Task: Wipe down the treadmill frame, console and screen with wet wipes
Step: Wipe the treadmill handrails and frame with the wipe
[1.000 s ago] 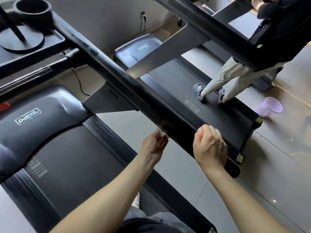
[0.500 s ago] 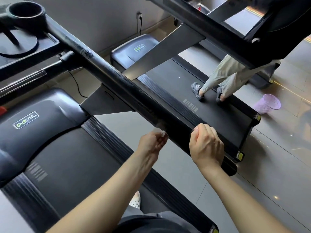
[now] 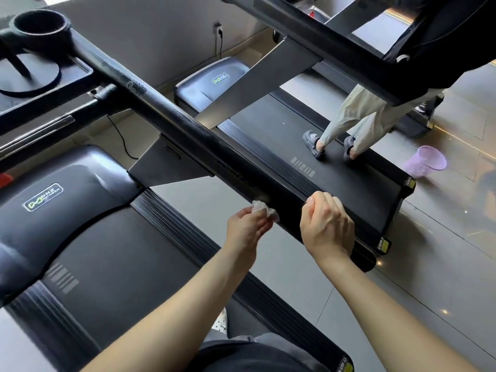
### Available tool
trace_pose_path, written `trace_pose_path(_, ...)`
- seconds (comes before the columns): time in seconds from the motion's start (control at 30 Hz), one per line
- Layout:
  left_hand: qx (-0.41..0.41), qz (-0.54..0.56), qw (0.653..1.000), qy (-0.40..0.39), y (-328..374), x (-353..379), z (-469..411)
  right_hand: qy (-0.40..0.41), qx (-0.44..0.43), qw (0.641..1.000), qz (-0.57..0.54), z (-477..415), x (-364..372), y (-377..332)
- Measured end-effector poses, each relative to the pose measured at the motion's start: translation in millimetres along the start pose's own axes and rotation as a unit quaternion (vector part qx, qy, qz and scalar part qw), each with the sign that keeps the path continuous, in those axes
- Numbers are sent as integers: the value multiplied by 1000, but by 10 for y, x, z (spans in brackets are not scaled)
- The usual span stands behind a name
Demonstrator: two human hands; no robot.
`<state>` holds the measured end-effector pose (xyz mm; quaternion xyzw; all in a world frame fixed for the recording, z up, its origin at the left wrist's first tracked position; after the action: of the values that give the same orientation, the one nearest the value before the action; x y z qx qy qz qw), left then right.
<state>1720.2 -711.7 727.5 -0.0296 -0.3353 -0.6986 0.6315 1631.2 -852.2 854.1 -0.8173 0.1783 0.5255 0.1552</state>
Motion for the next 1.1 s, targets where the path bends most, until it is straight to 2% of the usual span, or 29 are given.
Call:
trace_pose_path(0.13,102,16,993,64,582,-263,-31,0,4,1000,-1,3,6,12)
trace_pose_path(0.23,126,36,987,90,840,-412,-52,2,2,1000,-1,2,-5,0)
trace_pose_path(0.4,103,18,995,0,468,-30,207,2,-2,1000,2,-6,-6,-8)
trace_pose_path(0.57,145,3,988,45,703,-221,116,4,0,1000,-7,-6,-14,-11)
trace_pose_path(0.63,171,-30,984,43,703,-196,167,1,1,1000,-8,-6,-4,-6)
trace_pose_path(0.77,192,-170,966,37,392,71,358,-3,1,1000,-8,-5,19,1)
trace_pose_path(0.87,204,-197,958,47,416,98,377,0,-1,1000,-8,-4,14,1)
trace_pose_path(0.93,214,-164,961,66,618,-47,297,-1,-1,1000,-10,-5,15,1)
trace_pose_path(1.0,200,-76,973,81,792,-269,191,0,-1,1000,-11,-6,11,-3)
trace_pose_path(1.1,180,-38,982,50,713,-205,234,-3,0,1000,-11,-10,14,-1)
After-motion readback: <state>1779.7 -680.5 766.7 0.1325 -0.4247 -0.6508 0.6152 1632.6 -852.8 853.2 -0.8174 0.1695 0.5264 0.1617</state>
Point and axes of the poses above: each hand's wrist, its own z-axis away from the middle knuckle, its own x-axis out of the palm, y = z × x, the point moved 10 cm from there along -z, towards the middle knuckle, and after that the axes turned 15 degrees about -x, right-handed, at the moved point
